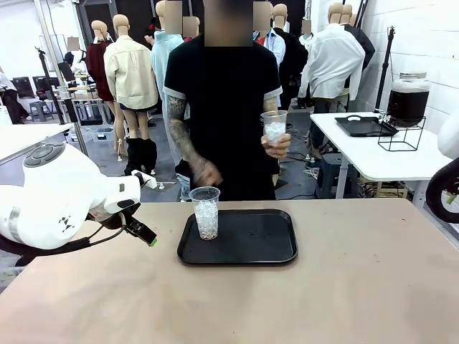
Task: Pour the drink into the iced cup.
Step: Pick up the iced cup indicated by the human and present it to them.
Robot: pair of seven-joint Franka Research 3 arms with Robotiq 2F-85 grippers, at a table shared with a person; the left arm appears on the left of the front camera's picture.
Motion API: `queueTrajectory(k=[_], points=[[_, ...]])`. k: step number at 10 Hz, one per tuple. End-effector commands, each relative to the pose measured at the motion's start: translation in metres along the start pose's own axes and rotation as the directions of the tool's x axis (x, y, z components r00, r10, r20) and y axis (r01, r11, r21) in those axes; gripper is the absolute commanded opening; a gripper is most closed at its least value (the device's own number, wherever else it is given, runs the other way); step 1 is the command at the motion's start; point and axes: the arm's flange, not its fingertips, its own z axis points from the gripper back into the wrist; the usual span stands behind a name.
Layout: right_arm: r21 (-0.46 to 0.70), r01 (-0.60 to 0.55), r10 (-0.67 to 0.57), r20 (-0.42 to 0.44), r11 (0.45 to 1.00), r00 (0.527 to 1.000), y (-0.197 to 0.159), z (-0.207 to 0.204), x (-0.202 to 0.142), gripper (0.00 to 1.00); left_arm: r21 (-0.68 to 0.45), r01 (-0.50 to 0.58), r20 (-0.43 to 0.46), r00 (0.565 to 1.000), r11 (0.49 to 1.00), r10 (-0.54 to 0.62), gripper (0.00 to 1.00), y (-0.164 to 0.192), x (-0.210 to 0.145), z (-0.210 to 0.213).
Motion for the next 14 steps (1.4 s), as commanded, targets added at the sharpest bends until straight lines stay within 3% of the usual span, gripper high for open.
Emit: queueTrajectory(k=[1,14], points=[[-0.004,-0.004,0.004,0.012,1.0,1.0,-0.0002,-0.0012,0.0015,1.0,0.0,-0.004,0.001,1.0,1.0,0.004,1.0,0.0016,-0.0008,0.0007],[-0.004,-0.004,0.004,0.012,1.0,1.0,-0.0002,-0.0012,0.0015,1.0,0.0,-0.004,0.001,1.0,1.0,0.004,1.0,0.0016,-0.0008,0.0007]])
